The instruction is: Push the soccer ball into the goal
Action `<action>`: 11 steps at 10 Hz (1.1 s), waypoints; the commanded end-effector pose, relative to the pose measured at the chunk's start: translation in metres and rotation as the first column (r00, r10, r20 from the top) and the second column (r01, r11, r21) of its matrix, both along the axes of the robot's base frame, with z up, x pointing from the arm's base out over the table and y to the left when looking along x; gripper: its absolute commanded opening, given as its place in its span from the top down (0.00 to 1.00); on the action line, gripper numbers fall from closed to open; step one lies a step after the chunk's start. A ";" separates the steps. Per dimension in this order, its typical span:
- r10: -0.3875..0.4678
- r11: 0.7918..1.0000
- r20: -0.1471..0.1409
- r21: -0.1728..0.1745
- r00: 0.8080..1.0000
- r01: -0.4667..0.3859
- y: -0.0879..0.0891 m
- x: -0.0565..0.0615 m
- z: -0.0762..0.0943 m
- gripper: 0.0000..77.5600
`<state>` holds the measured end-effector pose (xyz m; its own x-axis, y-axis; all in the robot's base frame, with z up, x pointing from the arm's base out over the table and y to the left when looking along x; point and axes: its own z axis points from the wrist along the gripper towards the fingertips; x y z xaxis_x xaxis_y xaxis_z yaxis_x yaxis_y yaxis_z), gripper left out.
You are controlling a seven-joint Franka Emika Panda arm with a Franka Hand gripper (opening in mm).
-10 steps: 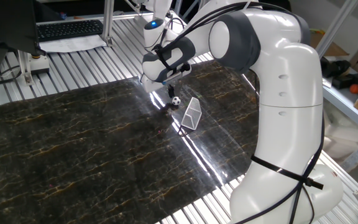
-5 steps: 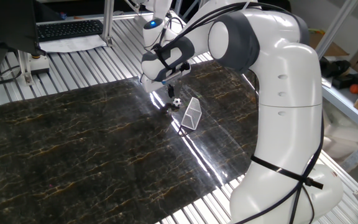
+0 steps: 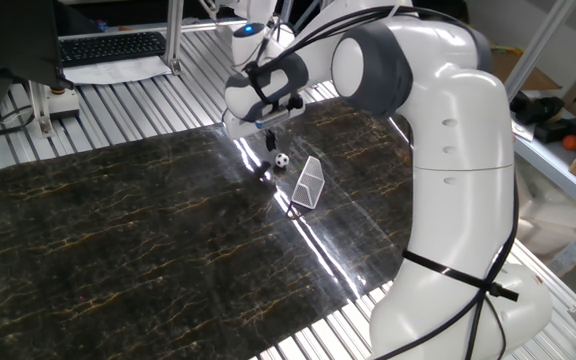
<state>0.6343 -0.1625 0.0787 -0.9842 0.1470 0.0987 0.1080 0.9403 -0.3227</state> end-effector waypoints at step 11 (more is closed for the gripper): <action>-0.514 0.841 0.034 0.218 0.857 0.495 -0.017 0.009 -0.010 0.99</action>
